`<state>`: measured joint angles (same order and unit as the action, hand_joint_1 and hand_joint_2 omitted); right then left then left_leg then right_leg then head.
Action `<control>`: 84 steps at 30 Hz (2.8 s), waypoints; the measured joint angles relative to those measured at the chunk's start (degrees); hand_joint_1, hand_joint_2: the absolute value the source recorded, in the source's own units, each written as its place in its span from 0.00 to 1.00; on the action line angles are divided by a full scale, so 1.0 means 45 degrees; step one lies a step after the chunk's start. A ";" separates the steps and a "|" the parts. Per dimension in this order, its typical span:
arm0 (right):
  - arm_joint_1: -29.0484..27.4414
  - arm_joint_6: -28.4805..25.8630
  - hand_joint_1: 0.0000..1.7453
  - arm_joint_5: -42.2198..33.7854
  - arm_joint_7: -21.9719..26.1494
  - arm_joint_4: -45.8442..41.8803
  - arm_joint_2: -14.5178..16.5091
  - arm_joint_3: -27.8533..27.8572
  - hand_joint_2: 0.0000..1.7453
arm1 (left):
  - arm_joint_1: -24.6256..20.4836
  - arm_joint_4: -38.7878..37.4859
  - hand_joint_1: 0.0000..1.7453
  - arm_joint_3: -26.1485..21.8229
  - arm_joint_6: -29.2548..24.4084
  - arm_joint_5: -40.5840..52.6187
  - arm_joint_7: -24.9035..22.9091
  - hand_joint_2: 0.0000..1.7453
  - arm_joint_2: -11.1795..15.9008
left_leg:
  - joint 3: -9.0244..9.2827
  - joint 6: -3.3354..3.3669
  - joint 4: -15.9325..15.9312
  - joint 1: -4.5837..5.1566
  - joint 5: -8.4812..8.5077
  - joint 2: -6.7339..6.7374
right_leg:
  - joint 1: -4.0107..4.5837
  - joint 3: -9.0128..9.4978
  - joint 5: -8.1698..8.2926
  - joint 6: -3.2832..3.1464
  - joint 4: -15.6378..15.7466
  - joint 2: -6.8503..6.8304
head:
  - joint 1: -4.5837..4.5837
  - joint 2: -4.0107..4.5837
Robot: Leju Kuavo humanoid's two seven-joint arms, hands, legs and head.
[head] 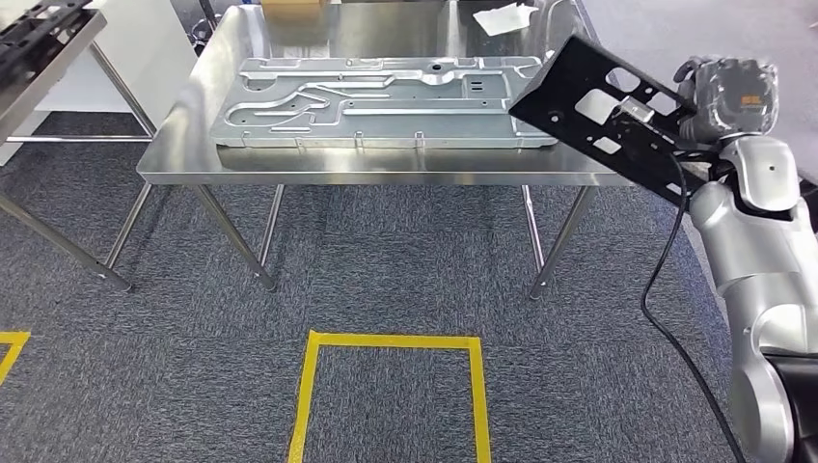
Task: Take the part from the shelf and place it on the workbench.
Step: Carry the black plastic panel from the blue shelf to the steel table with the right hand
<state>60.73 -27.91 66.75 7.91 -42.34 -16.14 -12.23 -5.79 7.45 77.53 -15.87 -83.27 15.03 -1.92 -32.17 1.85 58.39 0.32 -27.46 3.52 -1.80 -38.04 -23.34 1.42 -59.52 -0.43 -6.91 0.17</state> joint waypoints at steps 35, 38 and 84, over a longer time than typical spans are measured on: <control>-0.0089 0.0790 1.00 -0.1598 0.0317 -0.0885 -0.0623 -0.0272 1.00 | 0.0096 0.0000 0.00 0.0009 0.0035 -0.0134 -0.0347 1.00 0.0001 | 0.1181 -0.0197 -0.0250 -0.0276 -0.0779 -0.0151 | -0.0279 -0.0967 0.0594 0.0653 -0.0633 -0.0209 | 0.0006 0.0002; -0.0217 0.0622 1.00 -0.1596 0.0098 -0.0841 -0.0743 -0.0287 1.00 | 0.0065 0.0000 0.00 0.0053 0.0108 -0.0069 -0.0378 1.00 0.0015 | 0.1505 -0.0518 -0.0325 -0.0226 -0.1047 -0.0081 | -0.0168 -0.0672 0.0554 0.0240 0.0049 -0.0220 | -0.0002 0.0000; 0.0247 0.1416 1.00 0.0153 -0.0038 0.1053 0.2869 -0.2384 1.00 | 0.0009 -0.0015 0.00 -0.0036 -0.0132 -0.0520 -0.0551 1.00 0.0005 | -0.0941 -0.0423 -0.0022 -0.0040 0.1094 -0.0875 | 0.0103 0.1037 -0.0781 -0.0211 0.0161 0.0235 | -0.0025 0.0001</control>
<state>61.84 -21.53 67.44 7.74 -37.60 -3.23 -22.96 -5.74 7.39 77.36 -16.46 -85.61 12.55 -1.90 -36.40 -0.05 58.29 0.14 -22.54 -0.42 -1.34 -33.37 -26.85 0.47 -58.80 0.63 -7.02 0.18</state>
